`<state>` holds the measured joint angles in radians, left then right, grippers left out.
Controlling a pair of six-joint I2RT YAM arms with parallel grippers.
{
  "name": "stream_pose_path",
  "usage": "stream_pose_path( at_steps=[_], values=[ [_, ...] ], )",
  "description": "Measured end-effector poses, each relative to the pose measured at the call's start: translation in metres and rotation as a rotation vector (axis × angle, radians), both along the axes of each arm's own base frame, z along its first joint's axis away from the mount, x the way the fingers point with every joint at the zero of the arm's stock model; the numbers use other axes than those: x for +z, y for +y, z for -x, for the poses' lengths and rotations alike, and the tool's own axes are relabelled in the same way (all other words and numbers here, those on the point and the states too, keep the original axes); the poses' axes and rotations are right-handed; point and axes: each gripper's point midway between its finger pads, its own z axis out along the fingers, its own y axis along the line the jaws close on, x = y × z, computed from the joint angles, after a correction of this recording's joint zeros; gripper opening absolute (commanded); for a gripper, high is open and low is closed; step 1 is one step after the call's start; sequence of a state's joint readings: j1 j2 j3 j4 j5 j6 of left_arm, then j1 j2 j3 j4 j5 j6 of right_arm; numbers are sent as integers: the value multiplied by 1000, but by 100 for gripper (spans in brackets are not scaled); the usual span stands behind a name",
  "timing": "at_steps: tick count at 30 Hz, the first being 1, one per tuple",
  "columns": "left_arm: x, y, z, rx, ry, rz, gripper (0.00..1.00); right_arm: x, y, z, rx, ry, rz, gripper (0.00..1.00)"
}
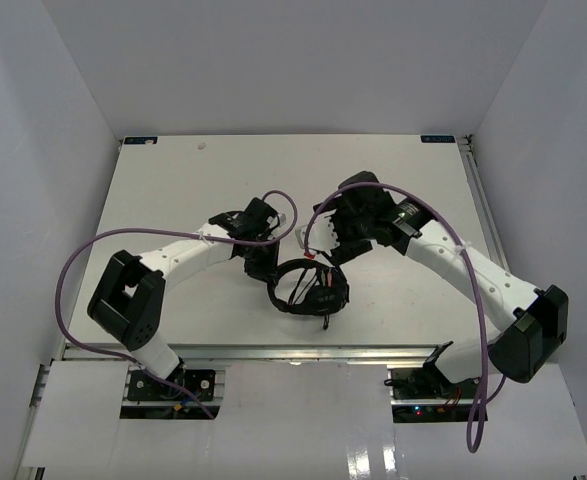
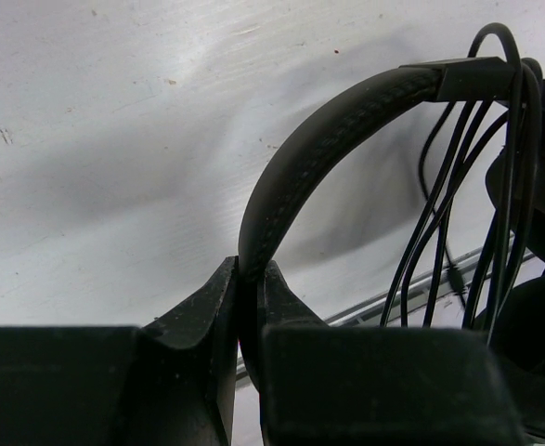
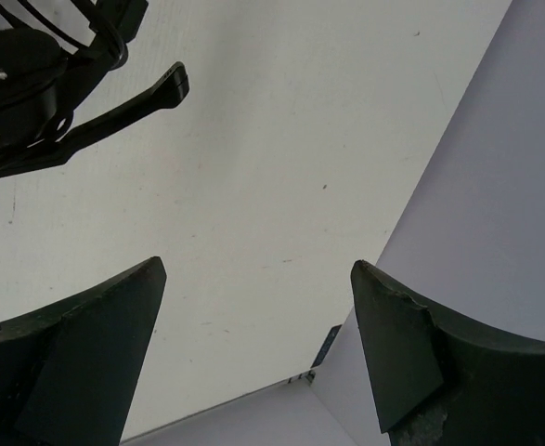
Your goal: Wrap the headphones
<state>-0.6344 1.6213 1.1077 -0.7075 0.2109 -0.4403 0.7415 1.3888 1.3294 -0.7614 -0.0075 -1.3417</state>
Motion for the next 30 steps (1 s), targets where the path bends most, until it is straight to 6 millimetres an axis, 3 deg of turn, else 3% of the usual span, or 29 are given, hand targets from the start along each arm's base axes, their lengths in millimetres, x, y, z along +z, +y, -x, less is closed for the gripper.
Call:
stream_pose_path(
  at_steps=[3, 6, 11, 15, 17, 25, 30],
  values=[
    [-3, 3, -3, 9, 5, -6, 0, 17, 3, 2, -8, 41, -80, 87],
    [-6, 4, -6, 15, 7, -8, 0, 27, 6, 20, 57, 139, -151, 86],
    [-9, 4, -8, 19, 12, -9, 0, 34, 2, 86, 362, 220, -190, 83],
    [-11, 2, -9, 17, 12, -2, 0, 5, -19, 154, 623, 233, -105, 80],
    [-11, 1, -10, 16, 9, 2, 0, -5, -22, 175, 715, 253, -71, 76],
    [-10, -1, -11, 16, 6, 12, 0, -29, -1, 196, 902, 257, 17, 69],
    [-9, -3, -12, 19, 3, 20, 0, -44, 22, 190, 918, 233, 79, 64]
  ],
)
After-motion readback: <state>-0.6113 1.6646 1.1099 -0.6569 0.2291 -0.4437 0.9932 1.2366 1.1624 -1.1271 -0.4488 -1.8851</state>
